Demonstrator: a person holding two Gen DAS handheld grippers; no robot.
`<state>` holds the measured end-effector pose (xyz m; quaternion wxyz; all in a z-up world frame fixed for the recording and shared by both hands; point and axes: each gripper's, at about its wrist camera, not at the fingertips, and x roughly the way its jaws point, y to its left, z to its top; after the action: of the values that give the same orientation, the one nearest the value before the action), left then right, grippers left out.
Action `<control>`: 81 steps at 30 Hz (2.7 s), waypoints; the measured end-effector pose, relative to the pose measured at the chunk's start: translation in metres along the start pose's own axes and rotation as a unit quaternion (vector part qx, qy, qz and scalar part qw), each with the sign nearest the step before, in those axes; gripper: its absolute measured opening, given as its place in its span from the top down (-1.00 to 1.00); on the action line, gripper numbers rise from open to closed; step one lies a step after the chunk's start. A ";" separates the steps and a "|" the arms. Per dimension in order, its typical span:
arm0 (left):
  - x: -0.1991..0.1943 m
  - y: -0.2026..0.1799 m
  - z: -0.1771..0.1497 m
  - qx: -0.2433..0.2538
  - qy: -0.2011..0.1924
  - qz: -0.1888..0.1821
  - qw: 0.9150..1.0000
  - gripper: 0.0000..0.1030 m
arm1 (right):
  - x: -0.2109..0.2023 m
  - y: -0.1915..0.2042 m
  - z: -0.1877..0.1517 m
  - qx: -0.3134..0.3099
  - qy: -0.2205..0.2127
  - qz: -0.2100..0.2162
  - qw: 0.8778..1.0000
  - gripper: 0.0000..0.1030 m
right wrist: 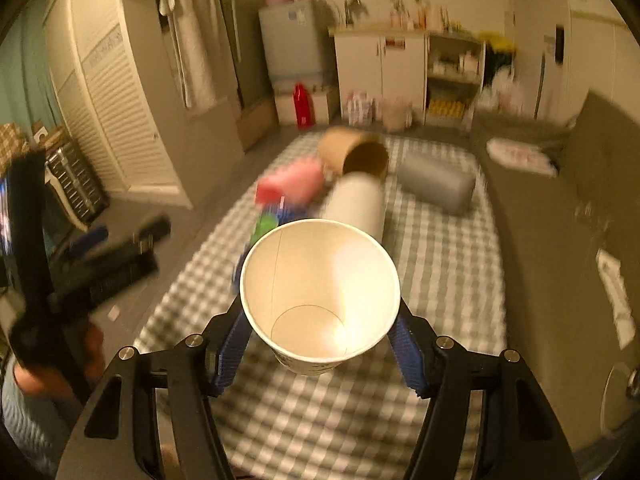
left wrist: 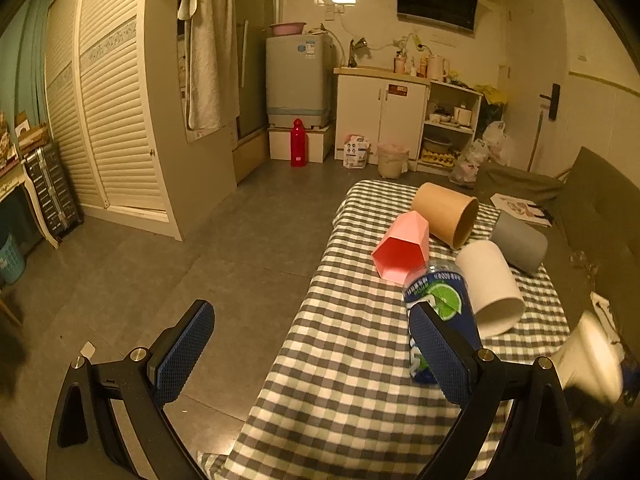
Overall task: Flip cup upside down
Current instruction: 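Lift the cup with the right tool and bring it toward the left tool, then close the left tool on the cup while the right tool opens and releases it, then rotate the cup with the left tool and lower it rim-down onto the table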
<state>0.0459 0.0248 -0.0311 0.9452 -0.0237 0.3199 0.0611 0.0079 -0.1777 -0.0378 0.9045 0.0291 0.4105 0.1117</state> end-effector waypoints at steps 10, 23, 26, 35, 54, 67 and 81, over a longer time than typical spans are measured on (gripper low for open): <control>-0.003 -0.002 -0.010 0.016 0.013 0.003 1.000 -0.96 | 0.025 0.010 -0.033 0.031 0.116 0.071 0.990 -0.24; 0.003 -0.008 -0.017 0.029 0.024 0.000 0.999 -0.96 | 0.071 -0.017 -0.006 0.081 0.104 0.066 0.989 -0.32; 0.001 -0.010 -0.018 0.033 0.024 -0.002 0.999 -0.96 | 0.052 -0.021 0.000 0.064 0.072 0.048 0.994 -0.69; -0.016 -0.039 -0.024 0.039 0.027 -0.056 0.997 -0.96 | -0.022 -0.061 0.006 0.069 -0.057 -0.067 0.994 -0.73; -0.019 -0.121 -0.101 0.098 0.089 -0.136 0.982 -0.96 | -0.025 -0.117 -0.014 0.118 -0.048 -0.115 0.985 -0.73; -0.012 -0.115 -0.110 0.101 0.100 -0.155 0.978 -0.09 | -0.025 -0.115 -0.011 0.122 -0.049 -0.104 0.986 -0.73; -0.042 -0.109 -0.084 0.132 0.132 -0.166 0.968 -0.09 | -0.028 -0.112 -0.006 0.133 -0.049 -0.093 0.986 -0.73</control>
<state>-0.0235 -0.0948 -0.0722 0.8861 0.0408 0.4388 -0.1437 0.0053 -0.2933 -0.0376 0.9179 0.1168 0.3781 -0.0300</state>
